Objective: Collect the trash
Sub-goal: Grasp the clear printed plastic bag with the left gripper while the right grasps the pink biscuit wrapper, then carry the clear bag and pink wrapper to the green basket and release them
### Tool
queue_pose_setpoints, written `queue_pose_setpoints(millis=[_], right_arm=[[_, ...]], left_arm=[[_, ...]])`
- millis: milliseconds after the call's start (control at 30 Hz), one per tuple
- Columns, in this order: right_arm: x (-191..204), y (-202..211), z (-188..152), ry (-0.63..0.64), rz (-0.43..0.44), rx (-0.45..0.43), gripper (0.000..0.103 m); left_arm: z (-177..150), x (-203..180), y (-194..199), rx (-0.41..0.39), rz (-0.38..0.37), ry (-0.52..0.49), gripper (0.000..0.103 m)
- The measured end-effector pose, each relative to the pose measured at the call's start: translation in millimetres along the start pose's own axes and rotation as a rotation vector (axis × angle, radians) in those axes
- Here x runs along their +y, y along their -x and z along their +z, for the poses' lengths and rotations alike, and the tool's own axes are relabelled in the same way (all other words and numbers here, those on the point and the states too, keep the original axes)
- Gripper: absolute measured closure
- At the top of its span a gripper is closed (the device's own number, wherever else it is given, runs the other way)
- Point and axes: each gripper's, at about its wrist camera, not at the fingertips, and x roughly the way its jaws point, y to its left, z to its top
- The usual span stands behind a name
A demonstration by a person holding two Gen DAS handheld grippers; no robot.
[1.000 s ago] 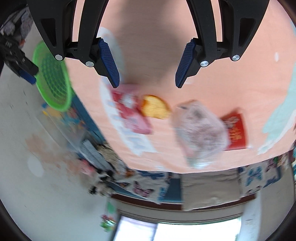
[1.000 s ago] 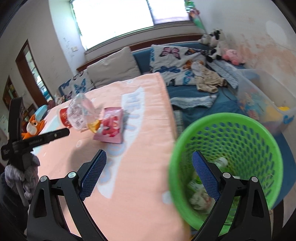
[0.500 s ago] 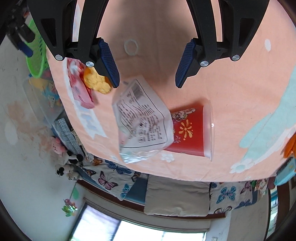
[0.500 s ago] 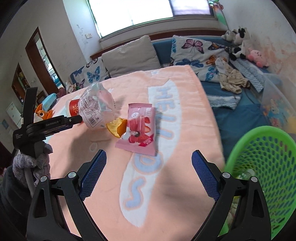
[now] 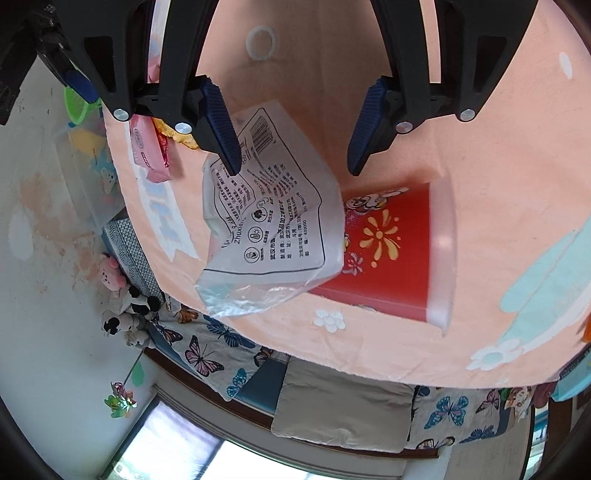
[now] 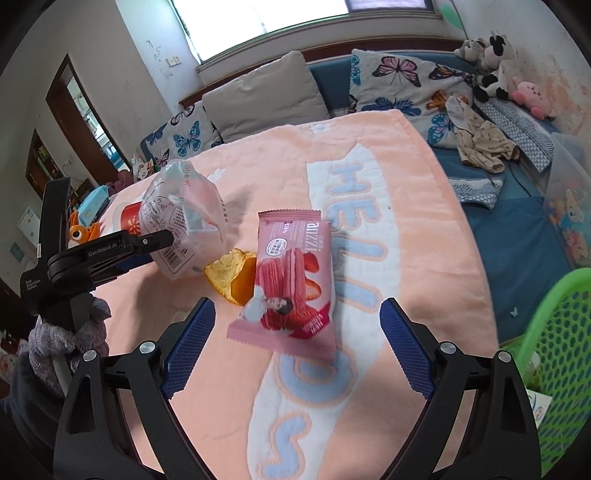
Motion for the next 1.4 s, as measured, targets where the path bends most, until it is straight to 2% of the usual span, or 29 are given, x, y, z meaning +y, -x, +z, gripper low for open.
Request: queue_pose_setpoints(millis=[33, 200, 467, 667, 933, 1400], right_arm=[[0, -4, 2, -0.002, 0.001, 0.003, 0.013], [-1, -19, 8, -0.012, 0.003, 0.016, 0.014], [-2, -43, 9, -0.016, 0.003, 0.061, 0.023], [-6, -47, 4, -0.029, 0.015, 0.083, 0.040], [-4, -25, 0, -0.025, 0.025, 0.052, 0.042], [-10, 44, -27, -0.028, 0.017, -0.025, 0.044]], left_arm=[[0, 0, -2, 0.004, -0.003, 0.003, 0.050], [-1, 1, -12, 0.031, -0.025, 0.007, 0.071], [-3, -6, -8, 0.021, -0.048, -0.022, 0.099], [-6, -11, -1, 0.011, -0.060, -0.047, 0.102], [-14, -19, 23, -0.016, -0.077, -0.097, 0.102], [-44, -52, 82, -0.061, -0.138, -0.212, 0.102]])
